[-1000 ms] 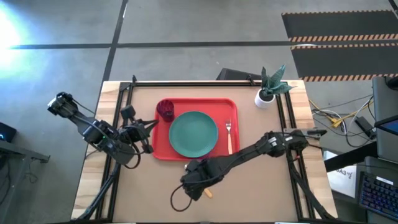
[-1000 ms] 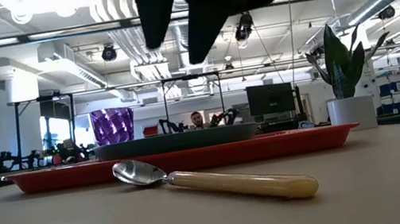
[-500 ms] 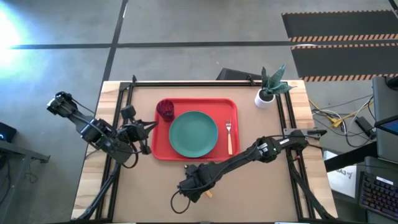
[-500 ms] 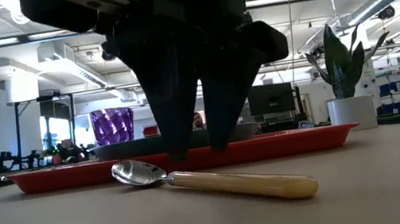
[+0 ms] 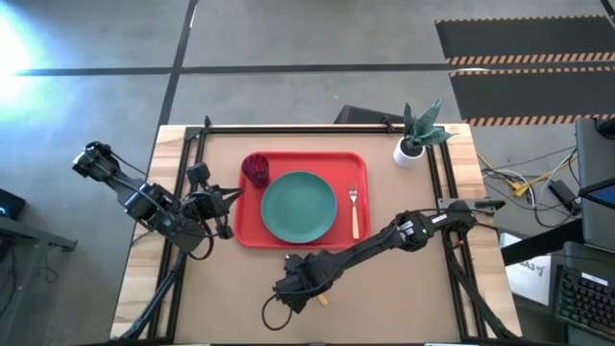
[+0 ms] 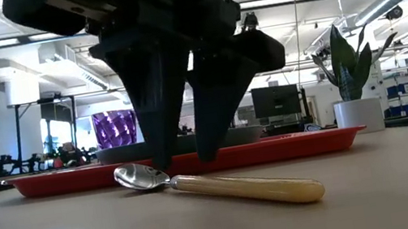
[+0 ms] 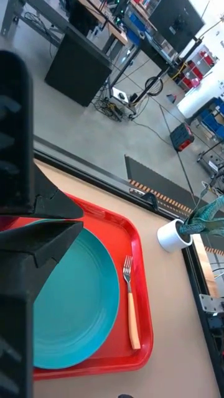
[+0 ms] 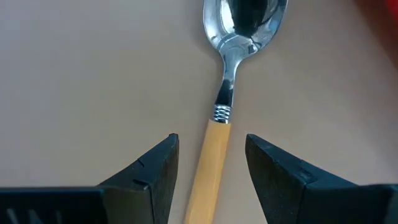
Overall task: Pick and place plate/cup/fork/spoon on tray
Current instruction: Put the orange spoon to the left side of the orange fork on the orange tray
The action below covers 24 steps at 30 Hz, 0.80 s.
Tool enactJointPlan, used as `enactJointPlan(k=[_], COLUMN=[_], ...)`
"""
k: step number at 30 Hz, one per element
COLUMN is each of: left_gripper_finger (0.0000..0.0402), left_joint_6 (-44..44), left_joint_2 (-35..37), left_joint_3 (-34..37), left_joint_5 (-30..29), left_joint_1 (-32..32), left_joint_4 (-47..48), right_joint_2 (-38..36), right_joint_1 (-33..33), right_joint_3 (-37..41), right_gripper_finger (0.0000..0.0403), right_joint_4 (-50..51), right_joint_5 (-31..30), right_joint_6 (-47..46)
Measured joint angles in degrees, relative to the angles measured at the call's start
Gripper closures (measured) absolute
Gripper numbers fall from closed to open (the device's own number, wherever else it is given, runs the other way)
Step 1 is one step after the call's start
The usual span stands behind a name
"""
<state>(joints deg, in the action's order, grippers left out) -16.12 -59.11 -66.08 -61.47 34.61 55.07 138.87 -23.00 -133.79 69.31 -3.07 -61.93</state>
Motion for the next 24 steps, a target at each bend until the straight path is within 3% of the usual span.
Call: enactJointPlan(k=[19, 24], left_gripper_finger=[0.0402, 0.0402], left_joint_6=[-0.22, -0.22], left_joint_2=[-0.04, -0.04], left_joint_3=[-0.02, -0.02], left_joint_5=[1.42, 1.44], left_joint_1=[0.0, 0.0], left_joint_4=[-0.23, -0.39], right_joint_2=[-0.22, -0.27], right_joint_1=[0.0, 0.0], right_joint_3=[6.46, 7.19], right_gripper_finger=[0.0228, 0.0265], right_joint_4=[-8.6, -8.58], right_joint_5=[-0.61, -1.06], right_joint_6=[1.4, 0.83])
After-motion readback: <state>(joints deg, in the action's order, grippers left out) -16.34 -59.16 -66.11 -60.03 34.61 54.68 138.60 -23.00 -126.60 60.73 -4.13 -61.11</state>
